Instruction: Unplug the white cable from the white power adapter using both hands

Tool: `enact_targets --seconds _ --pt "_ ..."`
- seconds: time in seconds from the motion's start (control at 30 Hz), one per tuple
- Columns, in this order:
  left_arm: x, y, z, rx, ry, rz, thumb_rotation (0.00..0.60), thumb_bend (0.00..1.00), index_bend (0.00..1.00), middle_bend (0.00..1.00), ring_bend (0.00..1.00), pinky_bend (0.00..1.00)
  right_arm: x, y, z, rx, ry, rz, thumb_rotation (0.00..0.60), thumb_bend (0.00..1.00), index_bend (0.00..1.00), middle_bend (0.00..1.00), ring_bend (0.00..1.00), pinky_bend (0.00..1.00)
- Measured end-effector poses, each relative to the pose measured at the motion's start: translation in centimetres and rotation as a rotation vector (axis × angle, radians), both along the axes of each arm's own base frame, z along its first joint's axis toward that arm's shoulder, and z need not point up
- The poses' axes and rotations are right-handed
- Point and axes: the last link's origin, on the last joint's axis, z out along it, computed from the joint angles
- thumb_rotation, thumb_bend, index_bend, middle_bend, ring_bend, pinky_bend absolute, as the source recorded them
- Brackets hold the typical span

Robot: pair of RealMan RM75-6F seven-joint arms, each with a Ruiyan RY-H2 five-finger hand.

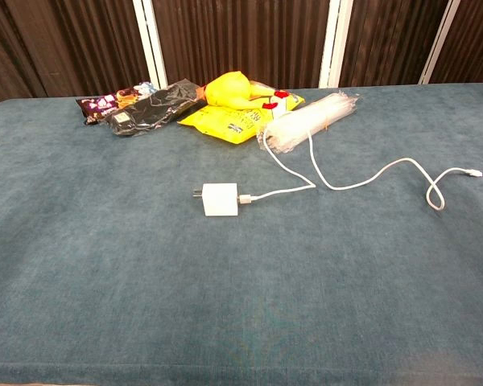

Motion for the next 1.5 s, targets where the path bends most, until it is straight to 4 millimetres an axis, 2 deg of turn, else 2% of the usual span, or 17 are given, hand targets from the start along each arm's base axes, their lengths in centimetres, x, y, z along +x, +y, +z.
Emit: enact_targets --seconds 0.13,0.2,0.23,0.33,0.4,0.57,0.7,0.87,1.0,1.23,1.5 --pt "0.1 0.2 -0.3 -0.011 -0.001 -0.003 0.6 0.42 0.0 0.0 0.0 0.06 -0.1 0.1 0.0 0.003 0.007 0.001 0.6 0.12 0.0 0.0 0.0 0.0" --pt "0.3 0.3 -0.7 -0.03 -0.008 -0.01 0.6 0.42 0.0 0.0 0.01 0.11 -0.1 0.2 0.1 0.004 0.006 0.001 0.6 0.12 0.0 0.0 0.0 0.0" --pt "0.5 0.4 -1.0 -0.04 -0.014 -0.017 0.6 0.41 0.0 0.0 0.07 0.21 0.0 0.2 0.1 0.003 0.003 0.004 0.6 0.12 0.0 0.0 0.0 0.0" --pt "1.6 1.0 -2.4 -0.082 -0.049 -0.061 0.6 0.41 0.0 0.0 0.42 0.61 0.1 0.4 0.0 0.006 0.006 0.013 0.6 0.12 0.0 0.0 0.0 0.0" --pt "2.4 1.7 -3.7 -0.125 -0.07 -0.087 0.6 0.41 0.0 0.0 0.6 0.78 0.2 0.4 -0.2 0.012 0.005 0.015 0.6 0.12 0.0 0.0 0.0 0.0" --pt "5.2 4.4 -7.5 -0.24 -0.089 -0.16 0.6 0.41 0.0 0.0 0.79 0.93 0.3 0.2 -1.0 0.048 0.005 0.011 0.6 0.12 0.0 0.0 0.0 0.0" --pt "8.3 6.9 -11.3 -0.295 -0.106 -0.197 0.6 0.41 0.0 0.0 0.85 0.97 0.2 -0.1 -1.5 0.078 0.002 0.0 0.6 0.12 0.0 0.0 0.0 0.0" --pt "10.9 9.3 -14.3 -0.29 -0.075 -0.208 0.6 0.41 0.01 0.02 0.87 0.98 -0.1 -0.4 -1.5 0.098 -0.013 -0.019 0.6 0.12 0.0 0.0 0.0 0.0" --pt "13.7 10.9 -16.9 -0.283 -0.096 -0.211 0.6 0.41 0.02 0.04 0.87 0.99 -0.4 -0.7 -1.6 0.107 -0.008 -0.039 0.6 0.12 0.0 0.0 0.0 0.0" --pt "16.3 12.6 -19.9 -0.315 -0.13 -0.153 0.6 0.39 0.02 0.09 0.89 1.0 -0.5 -1.0 -1.7 0.112 -0.01 -0.053 0.6 0.12 0.0 0.0 0.0 0.0" --pt "18.6 13.6 -22.9 -0.288 -0.043 -0.132 0.6 0.38 0.13 0.15 0.92 1.0 -0.7 -1.1 -1.7 0.128 -0.016 -0.069 0.6 0.12 0.0 0.0 0.0 0.0"
